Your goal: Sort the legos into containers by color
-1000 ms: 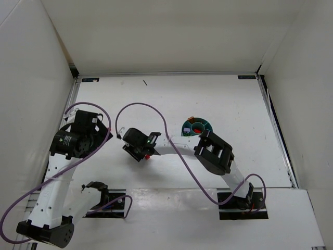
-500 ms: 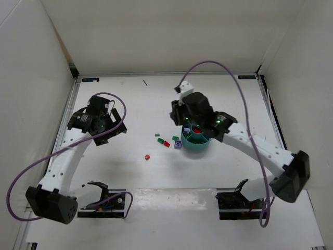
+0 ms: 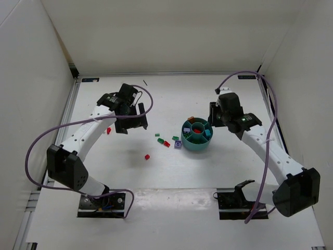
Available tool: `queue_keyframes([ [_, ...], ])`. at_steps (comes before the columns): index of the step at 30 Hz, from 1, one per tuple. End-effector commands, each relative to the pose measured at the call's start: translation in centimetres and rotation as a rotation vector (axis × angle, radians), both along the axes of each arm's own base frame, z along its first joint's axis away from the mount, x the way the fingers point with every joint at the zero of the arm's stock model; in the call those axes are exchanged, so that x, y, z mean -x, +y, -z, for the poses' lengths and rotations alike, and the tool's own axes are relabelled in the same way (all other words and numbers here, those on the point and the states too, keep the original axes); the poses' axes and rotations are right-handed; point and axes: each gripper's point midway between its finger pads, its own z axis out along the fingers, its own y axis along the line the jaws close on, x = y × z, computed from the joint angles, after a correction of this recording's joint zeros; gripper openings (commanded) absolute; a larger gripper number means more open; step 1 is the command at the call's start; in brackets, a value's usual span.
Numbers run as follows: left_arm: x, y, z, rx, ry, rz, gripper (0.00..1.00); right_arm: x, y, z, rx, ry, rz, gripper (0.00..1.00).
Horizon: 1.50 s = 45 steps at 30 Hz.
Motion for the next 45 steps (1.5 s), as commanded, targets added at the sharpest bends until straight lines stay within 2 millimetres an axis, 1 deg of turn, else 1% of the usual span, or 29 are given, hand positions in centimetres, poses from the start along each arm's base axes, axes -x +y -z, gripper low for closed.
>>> queue_keyframes([
  [1, -0.9, -0.8, -1.6, 0.006, -0.047, 0.037, 0.99, 0.0, 0.4, 0.3, -0.011, 0.021, -0.029, 0.3],
  [2, -0.8, -1.1, -1.5, 0.005, -0.042, 0.048, 0.99, -0.1, 0.5, 0.6, -0.002, 0.03, -0.036, 0.3],
  [6, -0.8, -1.1, -0.9, -0.009, -0.013, 0.045, 0.99, 0.0, 0.7, 2.1, 0.044, 0.08, -0.017, 0.31],
  [7, -0.9, -1.1, -0.9, -0.008, -0.016, 0.042, 0.99, 0.1, 0.7, 2.2, 0.05, 0.082, -0.012, 0.32],
  [11, -0.7, -1.0, -0.8, -0.013, -0.01, 0.044, 0.99, 0.1, 0.4, 3.1, 0.057, 0.121, 0.02, 0.32],
  [13, -0.7, -0.9, -0.7, -0.02, -0.008, 0.04, 0.99, 0.2, 0.7, 3.7, 0.046, 0.145, 0.013, 0.35],
  [19, -0.6, -0.9, -0.8, -0.024, -0.002, 0.04, 0.99, 0.2, 1.0, 4.3, 0.056, 0.159, 0.016, 0.37],
  [20, -0.6, -0.9, -0.9, -0.024, -0.005, 0.039, 0.99, 0.1, 1.0, 4.4, 0.052, 0.165, 0.023, 0.41],
  [23, -0.5, -0.7, -1.0, -0.029, -0.006, 0.042, 0.99, 0.2, 0.7, 4.5, 0.039, 0.177, 0.035, 0.44],
  [25, -0.5, -0.7, -0.9, -0.033, -0.002, 0.042, 0.99, 0.2, 0.5, 4.7, 0.035, 0.184, 0.045, 0.49],
  [27, -0.4, -0.6, -0.8, -0.036, 0.001, 0.041, 0.99, 0.3, 0.6, 4.4, 0.019, 0.175, 0.039, 0.55],
  [29, -0.4, -0.6, -0.8, -0.034, 0.004, 0.041, 0.99, 0.2, 0.7, 4.1, 0.009, 0.164, 0.036, 0.59],
  [37, -0.5, -0.8, -0.9, -0.033, -0.002, 0.05, 0.99, 0.0, 1.0, 2.8, 0.001, 0.13, 0.021, 0.6],
  [40, -0.4, -1.1, -0.9, -0.031, -0.003, 0.07, 0.99, 0.1, 1.0, 1.6, -0.018, 0.101, 0.015, 0.6],
  [43, 0.2, -1.4, 0.0, -0.032, 0.023, 0.106, 0.99, 0.1, 0.9, 0.1, -0.046, 0.07, 0.016, 0.6],
  [45, 0.9, -1.9, 1.0, -0.025, 0.053, 0.136, 0.99, 0.1, 0.2, -1.3, -0.058, 0.037, 0.03, 0.6],
])
